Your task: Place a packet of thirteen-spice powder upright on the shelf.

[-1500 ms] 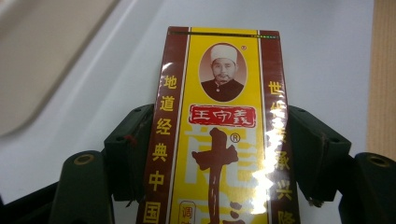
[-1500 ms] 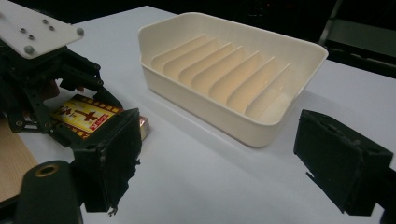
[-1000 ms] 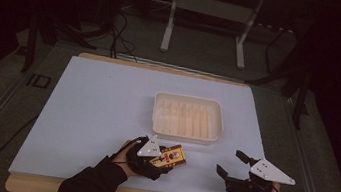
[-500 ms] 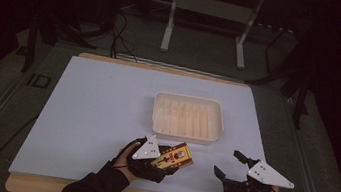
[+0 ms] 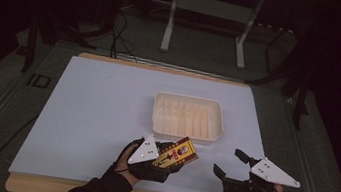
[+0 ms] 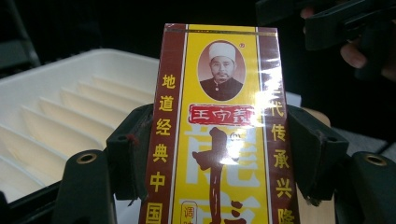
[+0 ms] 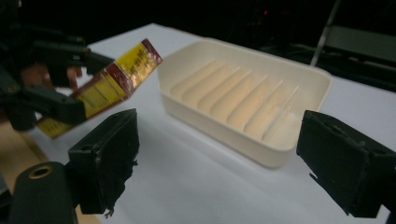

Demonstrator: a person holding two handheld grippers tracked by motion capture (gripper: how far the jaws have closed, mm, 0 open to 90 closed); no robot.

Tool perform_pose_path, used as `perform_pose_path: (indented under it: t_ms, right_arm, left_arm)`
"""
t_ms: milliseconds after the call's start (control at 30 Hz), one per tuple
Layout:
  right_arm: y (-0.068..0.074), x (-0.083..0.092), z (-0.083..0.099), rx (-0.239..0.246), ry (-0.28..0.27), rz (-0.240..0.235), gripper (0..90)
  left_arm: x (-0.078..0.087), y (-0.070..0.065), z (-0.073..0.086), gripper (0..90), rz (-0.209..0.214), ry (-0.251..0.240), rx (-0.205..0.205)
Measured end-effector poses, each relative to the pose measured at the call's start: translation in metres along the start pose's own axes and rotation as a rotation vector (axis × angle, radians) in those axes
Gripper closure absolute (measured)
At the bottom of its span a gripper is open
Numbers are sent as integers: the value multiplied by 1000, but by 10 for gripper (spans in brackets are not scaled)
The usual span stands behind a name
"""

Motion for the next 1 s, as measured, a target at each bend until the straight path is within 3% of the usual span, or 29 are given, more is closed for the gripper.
perform_pose_path:
  t_ms: [200, 400, 600, 767, 867, 933, 1000]
  right_arm:
    - [9, 2, -26, -33, -120, -99, 137]
    - [21, -7, -51, -26, -155, -173, 138]
    - [25, -23, -63, -9, -184, -168, 108]
    - [26, -36, -68, -80, -202, -161, 111]
    - [26, -41, -71, -103, -229, -157, 162]
    - [27, -44, -73, -130, -246, -158, 251]
    - [27, -47, -74, -146, -265, -150, 251]
  left_arm:
    - [-2, 0, -8, 330, -24, -56, 60]
    - [-3, -4, -15, 330, -45, -128, 81]
    - [-3, -7, -21, 330, -75, -193, 97]
    - [-6, -7, -20, 330, -91, -208, 124]
    - [-8, -8, -19, 329, -101, -223, 123]
    - [-9, -8, -19, 330, -128, -241, 120]
    - [-11, -9, -19, 329, -127, -250, 133]
Point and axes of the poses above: each handheld gripper's, and its own axes: x roughly backward along the jaws, z roughly out of its underside, y roughly to its left, the point moved 4 cm from there along -x, roughly forward along the jaws, and after that the axes turned 14 degrees about -z, right-handed, at the moved point
